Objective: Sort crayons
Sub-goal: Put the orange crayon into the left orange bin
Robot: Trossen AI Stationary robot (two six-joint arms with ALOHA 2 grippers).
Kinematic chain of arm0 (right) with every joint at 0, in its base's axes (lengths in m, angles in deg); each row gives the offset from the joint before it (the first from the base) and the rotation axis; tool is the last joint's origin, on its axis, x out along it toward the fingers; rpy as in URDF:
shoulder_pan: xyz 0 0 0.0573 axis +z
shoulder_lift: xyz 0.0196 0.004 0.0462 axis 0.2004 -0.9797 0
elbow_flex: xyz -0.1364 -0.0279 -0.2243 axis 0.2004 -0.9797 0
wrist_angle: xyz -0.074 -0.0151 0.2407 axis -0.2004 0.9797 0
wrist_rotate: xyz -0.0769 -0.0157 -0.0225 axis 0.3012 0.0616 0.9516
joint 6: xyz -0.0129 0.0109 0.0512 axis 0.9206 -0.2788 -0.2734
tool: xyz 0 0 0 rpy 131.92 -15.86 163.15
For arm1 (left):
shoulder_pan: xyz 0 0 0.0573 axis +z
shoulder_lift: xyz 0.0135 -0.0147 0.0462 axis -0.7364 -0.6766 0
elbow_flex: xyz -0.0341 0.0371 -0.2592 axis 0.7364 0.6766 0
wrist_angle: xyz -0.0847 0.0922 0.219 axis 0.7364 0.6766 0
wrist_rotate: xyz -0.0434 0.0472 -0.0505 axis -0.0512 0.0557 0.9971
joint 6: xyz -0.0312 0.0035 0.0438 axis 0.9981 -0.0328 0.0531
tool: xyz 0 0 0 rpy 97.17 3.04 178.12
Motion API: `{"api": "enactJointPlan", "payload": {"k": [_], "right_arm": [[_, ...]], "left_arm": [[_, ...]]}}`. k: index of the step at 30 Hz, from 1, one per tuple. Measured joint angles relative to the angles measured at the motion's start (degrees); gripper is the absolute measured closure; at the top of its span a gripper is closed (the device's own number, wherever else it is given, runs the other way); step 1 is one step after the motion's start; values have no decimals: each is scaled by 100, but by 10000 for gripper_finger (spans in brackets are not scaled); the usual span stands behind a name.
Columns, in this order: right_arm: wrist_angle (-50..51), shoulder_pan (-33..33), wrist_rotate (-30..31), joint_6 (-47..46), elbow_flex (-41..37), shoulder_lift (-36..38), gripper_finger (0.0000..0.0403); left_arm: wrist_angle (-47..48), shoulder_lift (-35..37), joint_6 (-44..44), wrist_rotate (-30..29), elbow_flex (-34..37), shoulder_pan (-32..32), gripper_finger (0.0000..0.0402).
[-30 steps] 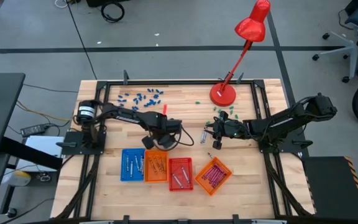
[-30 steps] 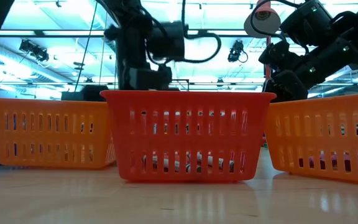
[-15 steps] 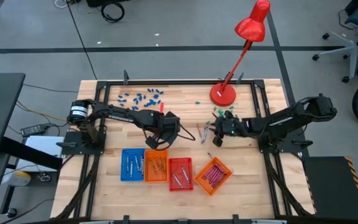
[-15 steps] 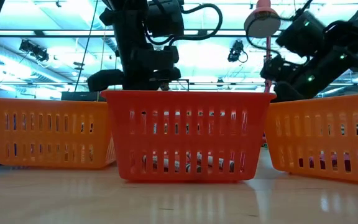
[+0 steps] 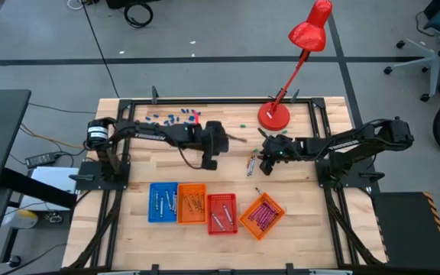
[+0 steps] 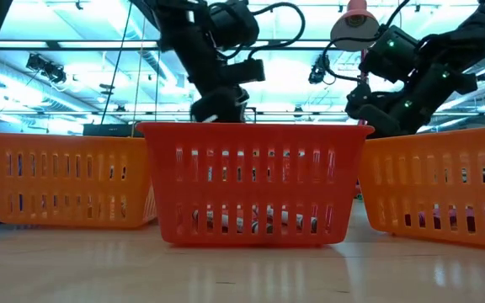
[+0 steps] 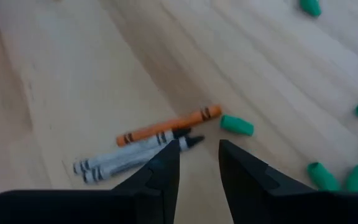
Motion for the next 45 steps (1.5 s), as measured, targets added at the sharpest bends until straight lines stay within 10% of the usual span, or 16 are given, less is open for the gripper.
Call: {"api": "enactJointPlan", "payload": {"k": [17, 26, 45], "right_arm": [[-288, -126, -78, 495, 153, -4, 286], [-59, -33, -1357, 1337, 200, -7, 287], [3645, 127, -647, 1333, 3317, -2140, 298]], "left_arm": [[-1010, -127, 1795, 771, -5, 364, 315], [-1000, -149, 1762, 776, -4, 260, 315], [-3159, 568, 1523, 1178, 1692, -437, 315]]}}
